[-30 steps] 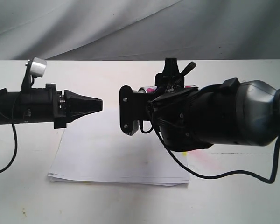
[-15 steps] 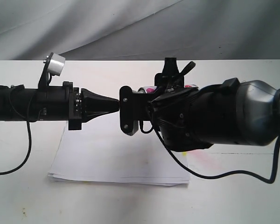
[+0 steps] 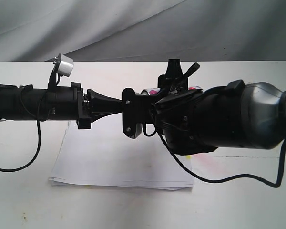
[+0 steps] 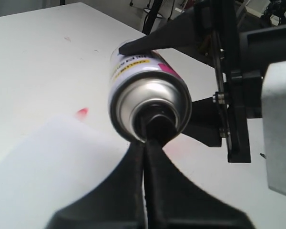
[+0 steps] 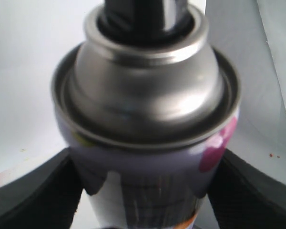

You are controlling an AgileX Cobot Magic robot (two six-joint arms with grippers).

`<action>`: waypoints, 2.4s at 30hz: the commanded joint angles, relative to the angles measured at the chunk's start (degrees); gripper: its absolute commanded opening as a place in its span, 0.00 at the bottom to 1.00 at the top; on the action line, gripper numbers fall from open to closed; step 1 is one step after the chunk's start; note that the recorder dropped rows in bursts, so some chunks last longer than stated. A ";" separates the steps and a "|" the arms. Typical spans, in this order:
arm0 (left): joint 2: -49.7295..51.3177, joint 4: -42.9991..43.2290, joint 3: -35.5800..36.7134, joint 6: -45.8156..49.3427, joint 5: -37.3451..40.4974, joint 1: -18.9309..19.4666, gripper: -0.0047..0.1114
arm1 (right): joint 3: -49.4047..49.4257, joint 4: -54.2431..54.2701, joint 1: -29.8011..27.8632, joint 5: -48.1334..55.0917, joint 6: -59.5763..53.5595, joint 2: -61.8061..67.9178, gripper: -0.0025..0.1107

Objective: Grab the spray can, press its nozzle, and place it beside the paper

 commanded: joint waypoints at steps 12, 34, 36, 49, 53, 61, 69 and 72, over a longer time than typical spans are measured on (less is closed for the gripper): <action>-0.17 -0.72 -0.77 0.41 -3.26 -2.76 0.04 | -0.85 -1.61 0.22 0.49 -0.33 -0.54 0.02; -0.17 -0.72 -2.33 -0.87 -4.37 -4.33 0.04 | -0.85 -1.21 0.22 -3.33 -0.91 -0.54 0.02; -0.17 -0.72 -2.33 -0.87 -4.37 -4.70 0.04 | -0.85 -1.21 0.22 -3.33 -1.03 -0.54 0.02; -0.17 -0.72 -2.95 -1.28 -4.76 -4.99 0.04 | -0.85 -0.46 0.22 -3.78 -2.08 -0.54 0.02; -0.17 -0.72 -2.95 -1.28 -4.98 -4.99 0.04 | -0.85 -0.46 0.22 -3.78 -2.42 -0.54 0.02; -0.17 -0.72 -2.95 -1.17 -4.99 -4.99 0.04 | -0.85 -0.46 0.22 -3.91 -2.53 -0.54 0.02; -0.17 -0.72 -2.95 -1.27 -4.99 -4.99 0.04 | -0.85 -0.46 0.22 -5.25 -2.53 -0.54 0.02; -0.17 -0.72 -2.95 -1.52 -6.17 -4.99 0.04 | -0.85 -0.46 0.22 -5.37 -2.53 -0.54 0.02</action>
